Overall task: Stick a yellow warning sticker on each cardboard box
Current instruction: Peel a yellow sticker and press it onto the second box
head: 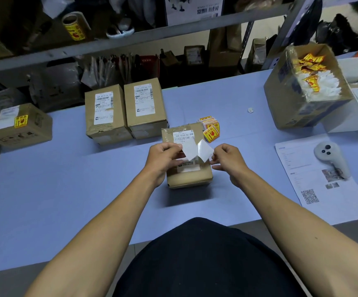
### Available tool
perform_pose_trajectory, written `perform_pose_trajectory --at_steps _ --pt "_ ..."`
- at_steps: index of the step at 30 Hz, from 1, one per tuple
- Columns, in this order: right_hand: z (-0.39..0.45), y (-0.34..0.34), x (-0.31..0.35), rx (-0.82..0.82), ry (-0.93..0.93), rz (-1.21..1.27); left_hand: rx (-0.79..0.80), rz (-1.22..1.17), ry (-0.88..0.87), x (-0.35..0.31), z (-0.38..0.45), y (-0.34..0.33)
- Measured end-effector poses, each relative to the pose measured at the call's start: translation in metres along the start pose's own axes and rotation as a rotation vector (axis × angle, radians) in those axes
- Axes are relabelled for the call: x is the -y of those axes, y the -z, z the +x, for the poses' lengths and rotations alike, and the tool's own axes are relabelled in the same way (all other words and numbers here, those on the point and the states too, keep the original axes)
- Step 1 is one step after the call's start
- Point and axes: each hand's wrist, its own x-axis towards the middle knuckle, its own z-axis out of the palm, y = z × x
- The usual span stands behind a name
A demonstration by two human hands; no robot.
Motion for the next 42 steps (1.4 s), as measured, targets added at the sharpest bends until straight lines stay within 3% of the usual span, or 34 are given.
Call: perform_pose_trajectory --at_steps 6,16,24,29,33,42 --pt "0.018 0.023 -0.017 -0.037 -0.094 0.019 -0.042 -0.03 0.014 -0.003 0.0 -0.009" --pt "0.036 0.04 -0.057 -0.053 -0.228 -0.168 -0.106 0.082 0.019 0.0 0.001 -0.021" --pt "0.027 0.038 -0.043 -0.13 -0.053 -0.434 -0.126 0.129 0.013 0.004 0.006 -0.031" --pt "0.006 0.002 -0.007 -0.141 0.305 -0.433 -0.139 0.19 -0.017 0.005 0.008 -0.037" --pt "-0.007 -0.026 0.009 -0.103 0.562 -0.581 -0.159 0.198 0.002 0.007 0.01 -0.036" --pt "-0.012 -0.043 0.008 -0.197 0.711 -0.879 -0.135 0.111 0.057 0.001 0.005 -0.028"
